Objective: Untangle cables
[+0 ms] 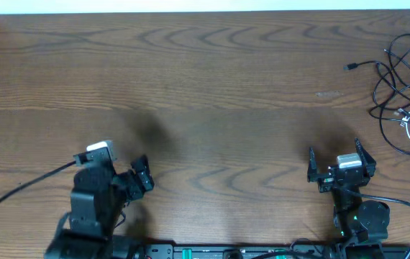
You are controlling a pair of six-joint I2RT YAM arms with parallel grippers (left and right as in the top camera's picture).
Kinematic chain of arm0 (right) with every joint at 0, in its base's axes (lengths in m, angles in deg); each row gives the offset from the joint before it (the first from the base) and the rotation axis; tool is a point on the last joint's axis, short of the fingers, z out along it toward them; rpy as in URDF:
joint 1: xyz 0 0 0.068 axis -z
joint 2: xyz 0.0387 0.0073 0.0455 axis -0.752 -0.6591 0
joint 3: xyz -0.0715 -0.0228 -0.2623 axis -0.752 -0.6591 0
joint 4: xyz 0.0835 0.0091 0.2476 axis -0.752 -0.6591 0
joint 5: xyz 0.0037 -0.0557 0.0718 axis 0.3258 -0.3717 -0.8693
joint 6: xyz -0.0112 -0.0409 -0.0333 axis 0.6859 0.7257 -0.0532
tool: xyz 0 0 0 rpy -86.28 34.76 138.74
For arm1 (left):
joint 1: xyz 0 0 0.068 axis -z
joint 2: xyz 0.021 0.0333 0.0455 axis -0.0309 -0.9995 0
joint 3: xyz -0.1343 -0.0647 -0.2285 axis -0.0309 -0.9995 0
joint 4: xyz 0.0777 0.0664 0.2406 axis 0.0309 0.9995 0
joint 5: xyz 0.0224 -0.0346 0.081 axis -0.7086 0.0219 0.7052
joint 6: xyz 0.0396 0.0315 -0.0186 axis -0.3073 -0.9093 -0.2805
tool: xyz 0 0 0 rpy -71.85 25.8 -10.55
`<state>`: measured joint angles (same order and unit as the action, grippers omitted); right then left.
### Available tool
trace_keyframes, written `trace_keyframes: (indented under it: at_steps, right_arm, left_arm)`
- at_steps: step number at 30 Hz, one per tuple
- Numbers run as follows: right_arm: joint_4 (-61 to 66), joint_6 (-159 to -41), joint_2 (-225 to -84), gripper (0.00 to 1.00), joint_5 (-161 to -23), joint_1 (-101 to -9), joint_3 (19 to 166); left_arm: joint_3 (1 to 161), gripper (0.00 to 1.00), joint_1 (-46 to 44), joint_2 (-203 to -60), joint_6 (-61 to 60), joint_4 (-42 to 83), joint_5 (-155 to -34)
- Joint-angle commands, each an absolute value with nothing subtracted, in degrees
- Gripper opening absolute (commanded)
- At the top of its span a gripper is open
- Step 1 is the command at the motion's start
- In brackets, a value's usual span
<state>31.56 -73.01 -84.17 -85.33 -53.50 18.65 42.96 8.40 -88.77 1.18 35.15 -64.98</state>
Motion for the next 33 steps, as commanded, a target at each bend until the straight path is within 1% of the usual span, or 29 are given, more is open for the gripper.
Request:
trace_keyframes:
  at_steps: [1, 3, 5, 9, 14, 15, 17, 21, 24, 26, 33]
  right_arm:
    - [31.30, -73.45, -83.77, 0.99, -85.71, -53.34, 18.58]
    - [31.30, -73.45, -83.77, 0.99, -85.71, -53.34, 18.58]
    - [31.30, -73.45, -83.77, 0.99, -85.71, -53.34, 18.58]
    - [31.30, -73.45, -83.77, 0.99, -85.71, -53.34, 18.58]
    - [31.30, -73.45, -83.77, 0.99, -85.71, -53.34, 18.58]
    - [31.30, -73.45, -83.77, 0.99, -85.71, -53.34, 18.58]
    - [31.30, -73.45, -83.77, 0.99, -85.71, -53.34, 18.58]
    - [31.30, -73.45, -83.77, 0.99, -85.71, -53.34, 18.58]
    - [31.30, -73.45, -83.77, 0.99, -85.71, -53.34, 18.58]
    - [31.30, -73.45, -83.77, 0.99, -85.71, -53.34, 18.58]
    - [31.30, -73.45, -83.77, 0.99, -85.71, -53.34, 18.58]
  left_arm:
    - [34.78, 0.91, 7.05, -81.23, -6.03, 26.98, -65.53]
    - [28.97, 0.91, 5.10, -76.55, -9.86, 19.98, -68.17]
    - [22.00, 0.91, 3.44, -70.98, -10.30, 12.71, -68.70]
    - [11.88, 0.91, 3.22, -63.13, -13.51, 0.86, -72.39]
    - [4.58, 0.91, 2.94, -60.03, -14.40, -13.02, -72.30]
    - [3.24, 0.92, 2.94, -60.03, -16.55, -17.09, -72.28]
    - [1.34, 0.91, 2.94, -60.03, -18.82, -20.58, -72.15]
    - [1.36, 0.91, 2.96, -60.03, -22.73, -18.07, -71.84]
    - [1.36, 0.91, 2.96, -60.03, -22.78, -9.61, -71.84]
    - [1.36, 0.91, 2.96, -60.01, -25.05, -9.83, -71.60]
    - [1.36, 0.91, 2.96, -60.01, -24.35, -9.90, -71.65]
